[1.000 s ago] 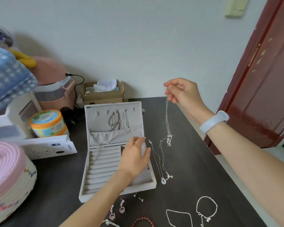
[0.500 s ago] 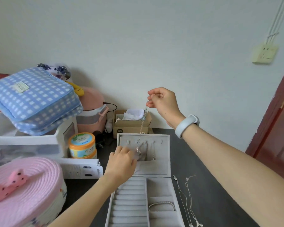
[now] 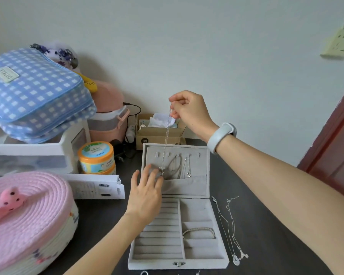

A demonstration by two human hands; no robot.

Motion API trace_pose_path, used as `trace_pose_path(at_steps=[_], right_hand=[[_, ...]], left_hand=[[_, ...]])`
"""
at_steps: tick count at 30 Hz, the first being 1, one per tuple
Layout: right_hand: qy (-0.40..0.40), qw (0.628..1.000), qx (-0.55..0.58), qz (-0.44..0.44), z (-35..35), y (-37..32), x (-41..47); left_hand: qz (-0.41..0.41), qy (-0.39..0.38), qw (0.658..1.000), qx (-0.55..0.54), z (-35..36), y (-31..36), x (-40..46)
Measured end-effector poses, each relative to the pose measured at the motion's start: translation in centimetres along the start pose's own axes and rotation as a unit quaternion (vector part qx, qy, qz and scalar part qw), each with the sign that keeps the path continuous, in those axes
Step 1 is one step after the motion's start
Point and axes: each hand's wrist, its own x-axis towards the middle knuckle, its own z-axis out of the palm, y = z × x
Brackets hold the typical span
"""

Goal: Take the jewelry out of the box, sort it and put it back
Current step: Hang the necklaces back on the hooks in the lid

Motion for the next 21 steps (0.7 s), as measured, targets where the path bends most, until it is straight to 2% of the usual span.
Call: trace_pose_path(at_steps=[6,11,17,21], right_hand=[[-0.14,0.979,-0.145,0.012,0.8,5.0,-1.5],[-0.189,0.962,-0.195,-0.013,1.4,7.6,-2.2],[-0.138,0.954,-0.248,-0.101,2.3,10.2,-2.7],[-0.094,0.911,-0.312,-0.253,3.1,11.5,-2.9]], left_hand=[[-0.009,0.013,0.999,-0.039,0.2,0.1,-0.9],[-0.01,0.039,0.998,-0.048,1.2,0.0,-1.4],[-0.016,0.051,0.997,-0.058,2.2,0.1,-1.8],[-0.021,0.053,0.997,-0.061,2.2,0.2,-1.9]])
